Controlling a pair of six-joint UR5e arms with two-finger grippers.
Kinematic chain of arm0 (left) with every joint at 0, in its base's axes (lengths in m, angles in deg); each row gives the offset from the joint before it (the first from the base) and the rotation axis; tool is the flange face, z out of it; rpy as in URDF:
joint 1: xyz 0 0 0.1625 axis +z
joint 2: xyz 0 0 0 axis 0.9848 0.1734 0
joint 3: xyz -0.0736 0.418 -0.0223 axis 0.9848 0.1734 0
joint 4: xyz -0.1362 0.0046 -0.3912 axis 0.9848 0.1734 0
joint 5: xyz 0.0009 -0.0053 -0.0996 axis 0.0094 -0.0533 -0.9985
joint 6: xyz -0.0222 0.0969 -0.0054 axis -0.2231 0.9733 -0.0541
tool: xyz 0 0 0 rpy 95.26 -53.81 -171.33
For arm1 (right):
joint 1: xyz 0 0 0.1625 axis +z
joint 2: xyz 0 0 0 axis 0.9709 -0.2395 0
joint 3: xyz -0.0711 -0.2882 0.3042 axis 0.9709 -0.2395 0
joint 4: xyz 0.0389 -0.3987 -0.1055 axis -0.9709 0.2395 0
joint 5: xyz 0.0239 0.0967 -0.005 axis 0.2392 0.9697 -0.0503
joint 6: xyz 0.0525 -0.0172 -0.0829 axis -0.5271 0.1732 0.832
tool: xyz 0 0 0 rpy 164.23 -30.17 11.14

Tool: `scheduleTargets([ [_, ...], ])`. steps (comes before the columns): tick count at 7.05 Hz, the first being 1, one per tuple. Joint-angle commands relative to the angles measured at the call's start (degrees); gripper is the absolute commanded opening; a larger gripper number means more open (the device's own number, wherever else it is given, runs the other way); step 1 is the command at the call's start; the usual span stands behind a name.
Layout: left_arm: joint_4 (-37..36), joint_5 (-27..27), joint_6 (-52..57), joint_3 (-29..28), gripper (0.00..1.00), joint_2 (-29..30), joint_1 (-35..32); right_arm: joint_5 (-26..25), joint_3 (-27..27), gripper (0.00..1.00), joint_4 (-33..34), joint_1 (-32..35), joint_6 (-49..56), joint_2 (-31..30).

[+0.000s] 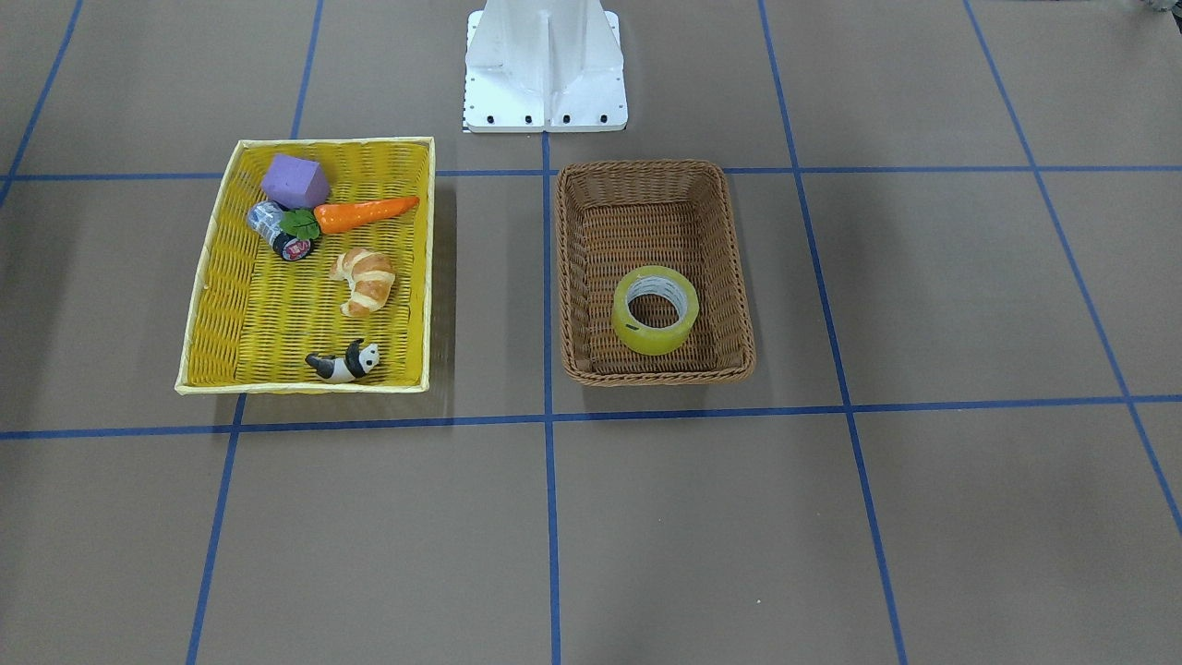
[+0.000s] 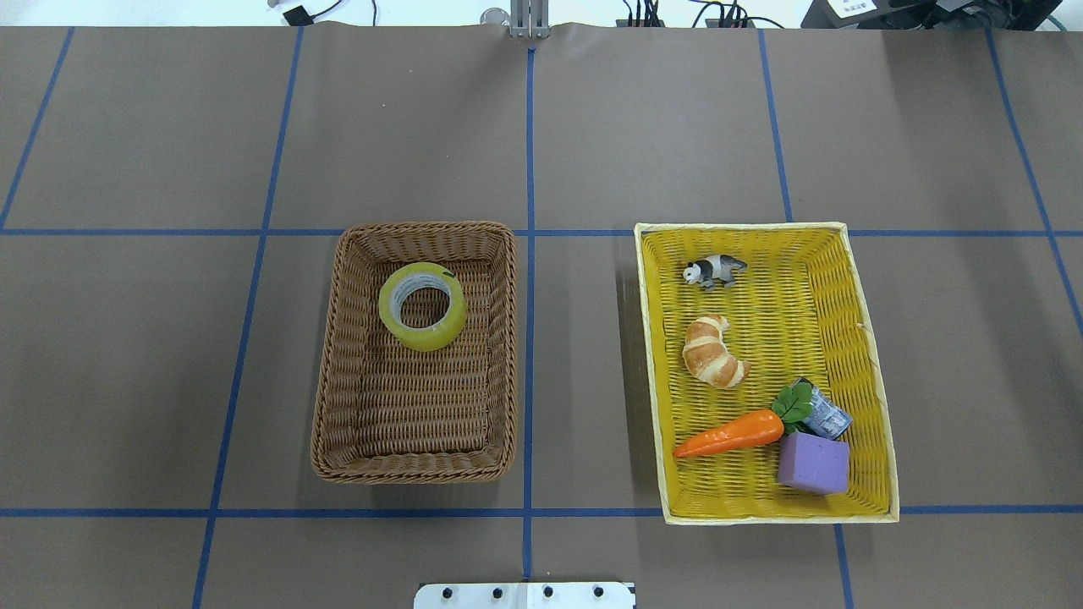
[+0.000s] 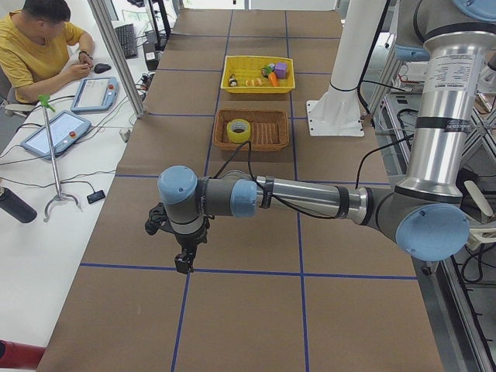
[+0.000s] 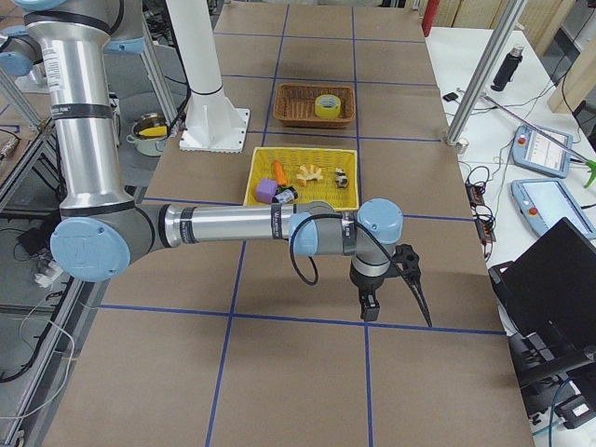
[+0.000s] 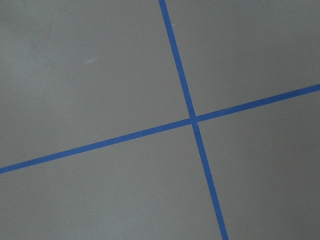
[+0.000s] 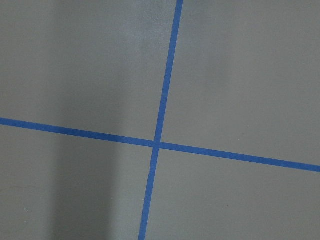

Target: Move tape to another basket

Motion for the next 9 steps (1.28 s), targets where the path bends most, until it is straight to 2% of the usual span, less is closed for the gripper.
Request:
scheduleTargets([
  [1,1.1,0.0,0.0,0.0,0.99,-0.3,0.0,0.0,-0.1,1.00,0.0,-0.1,0.0,0.0],
  [9,4.9,0.1,0.0,-0.7,0.99,-4.7,0.0,0.1,-0.1,1.00,0.0,-0.1,-2.2,-0.5],
])
